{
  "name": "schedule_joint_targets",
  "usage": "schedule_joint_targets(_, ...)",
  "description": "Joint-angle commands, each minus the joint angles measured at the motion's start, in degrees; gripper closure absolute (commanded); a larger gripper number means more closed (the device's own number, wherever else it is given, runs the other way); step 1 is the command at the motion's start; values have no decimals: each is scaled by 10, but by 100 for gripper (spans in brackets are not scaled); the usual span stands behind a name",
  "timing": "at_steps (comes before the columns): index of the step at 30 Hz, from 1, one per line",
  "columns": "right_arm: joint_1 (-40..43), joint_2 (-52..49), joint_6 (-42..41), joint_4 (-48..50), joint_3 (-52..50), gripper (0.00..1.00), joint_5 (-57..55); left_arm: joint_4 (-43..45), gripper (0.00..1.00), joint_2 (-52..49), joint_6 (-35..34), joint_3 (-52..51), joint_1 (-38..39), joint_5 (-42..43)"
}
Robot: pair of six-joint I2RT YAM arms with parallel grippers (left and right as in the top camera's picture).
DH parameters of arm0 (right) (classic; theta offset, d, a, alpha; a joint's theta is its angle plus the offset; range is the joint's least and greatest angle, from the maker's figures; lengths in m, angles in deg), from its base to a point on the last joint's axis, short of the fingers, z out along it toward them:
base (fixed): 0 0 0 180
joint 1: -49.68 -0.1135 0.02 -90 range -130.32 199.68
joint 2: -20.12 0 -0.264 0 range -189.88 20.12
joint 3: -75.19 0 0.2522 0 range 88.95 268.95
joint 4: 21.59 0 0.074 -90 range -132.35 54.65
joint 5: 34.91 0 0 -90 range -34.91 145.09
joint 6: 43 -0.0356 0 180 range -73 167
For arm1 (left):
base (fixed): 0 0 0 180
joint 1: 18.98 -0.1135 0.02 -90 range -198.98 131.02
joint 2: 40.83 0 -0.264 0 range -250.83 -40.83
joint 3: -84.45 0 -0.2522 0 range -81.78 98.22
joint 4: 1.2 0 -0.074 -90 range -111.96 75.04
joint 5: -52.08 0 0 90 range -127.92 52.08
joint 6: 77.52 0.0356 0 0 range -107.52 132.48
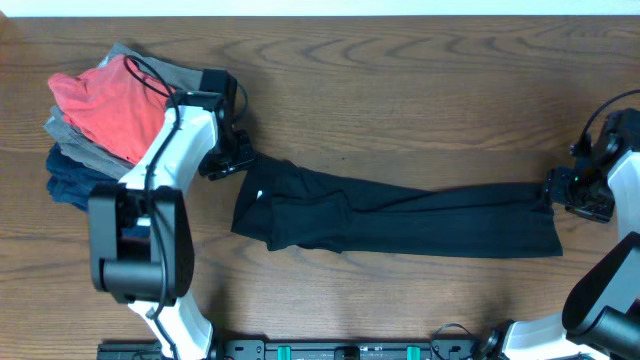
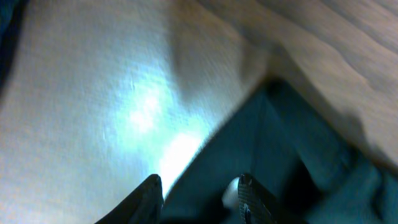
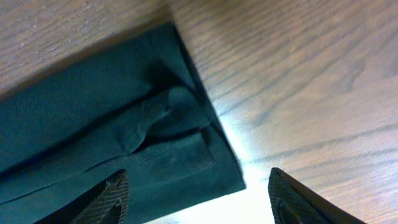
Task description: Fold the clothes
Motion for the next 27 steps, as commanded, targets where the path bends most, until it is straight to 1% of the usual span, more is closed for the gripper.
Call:
schedule_joint_targets(1,15,-1,61,13,-17,33,42,-27,58,15,-1,12,6,42)
schedule_joint_targets(4,23,-1,95,45,-51,36,86,-49,58,15,-1,12,7,55)
schedule_joint_targets(7,26,-1,99,88,-99,37,89,-62,57,15,-1,12,8,55)
schedule_joint_targets(8,26,-1,99,107,-119,39,89,-63,57,15,-1,12,8,55)
schedule_joint_targets(12,26,-1,99,163,-176,38,92,-63,57,15,-1,12,8,55)
schedule_joint_targets(14,26,-1,98,180,-194,38,76,-63,57,15,-1,12,8,55)
schedule_joint_targets(17,26,-1,78,196,-201,37,47,-63,57,15,-1,12,8,55)
schedule_joint_targets(21,26,-1,76,205,-199,35,46,-63,57,15,-1,12,8,55)
schedule_joint_targets(23,25,-1,76,205,-190,31,48,-63,57,15,-1,12,8,55)
schedule_joint_targets(27,25,-1,77,189,-162,30,42,-63,57,15,-1,12,8,55)
